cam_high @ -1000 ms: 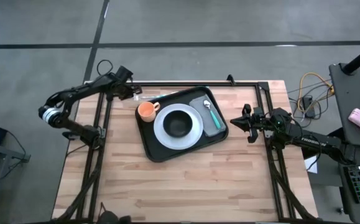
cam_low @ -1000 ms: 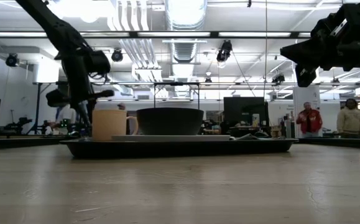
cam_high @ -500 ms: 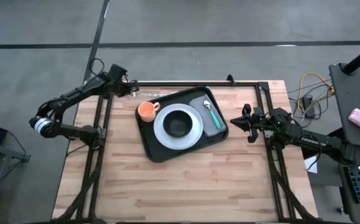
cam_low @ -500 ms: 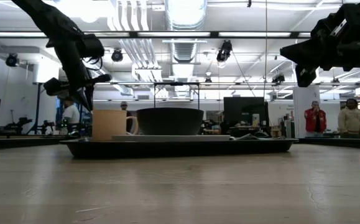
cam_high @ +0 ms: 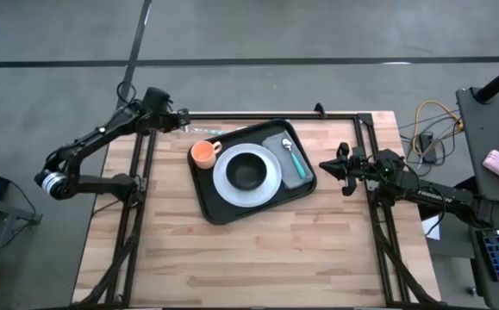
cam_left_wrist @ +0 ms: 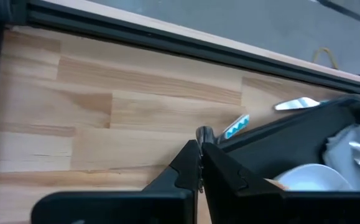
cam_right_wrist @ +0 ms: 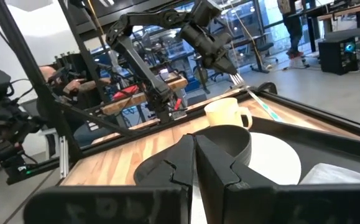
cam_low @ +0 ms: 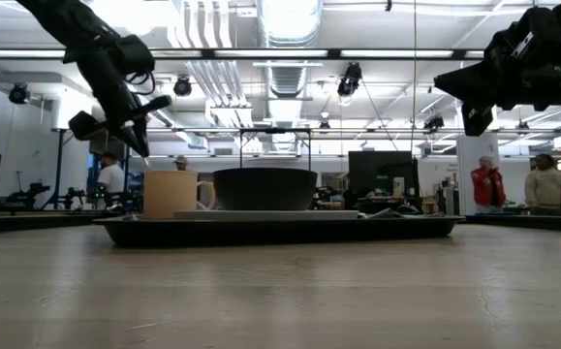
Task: Set up tray
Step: Put the light blue fork on the gray napkin to the left of the light blue spoon on the black tray
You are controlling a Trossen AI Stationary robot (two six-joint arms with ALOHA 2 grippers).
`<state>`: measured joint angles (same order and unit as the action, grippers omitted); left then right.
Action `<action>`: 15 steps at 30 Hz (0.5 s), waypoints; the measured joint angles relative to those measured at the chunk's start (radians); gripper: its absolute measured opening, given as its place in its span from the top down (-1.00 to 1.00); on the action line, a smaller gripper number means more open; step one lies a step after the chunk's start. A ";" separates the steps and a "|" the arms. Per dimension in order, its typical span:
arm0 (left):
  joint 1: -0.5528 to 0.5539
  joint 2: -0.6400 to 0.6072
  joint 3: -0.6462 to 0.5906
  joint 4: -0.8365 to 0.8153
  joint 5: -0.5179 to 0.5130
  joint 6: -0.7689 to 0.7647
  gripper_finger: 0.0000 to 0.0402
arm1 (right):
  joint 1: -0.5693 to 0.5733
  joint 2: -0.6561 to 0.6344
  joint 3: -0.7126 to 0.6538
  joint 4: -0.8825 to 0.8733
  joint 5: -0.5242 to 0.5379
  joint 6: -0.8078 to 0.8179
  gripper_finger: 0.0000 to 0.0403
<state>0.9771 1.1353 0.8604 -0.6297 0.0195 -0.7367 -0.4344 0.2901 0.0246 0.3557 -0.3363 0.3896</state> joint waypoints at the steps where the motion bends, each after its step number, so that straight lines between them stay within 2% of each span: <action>1: 0.000 -0.008 0.000 0.000 0.008 0.000 0.99 | 0.000 0.000 0.000 0.000 0.000 0.000 0.96; 12: 0.000 -0.039 0.001 0.016 0.065 0.021 1.00 | 0.000 0.000 0.000 0.001 0.002 0.003 0.96; 15: 0.000 -0.044 0.001 0.046 0.081 0.021 1.00 | 0.000 0.001 0.015 0.000 0.040 0.003 0.96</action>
<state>0.9768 1.0917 0.8616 -0.5836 0.1000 -0.7158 -0.4347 0.2915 0.0393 0.3562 -0.2962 0.3931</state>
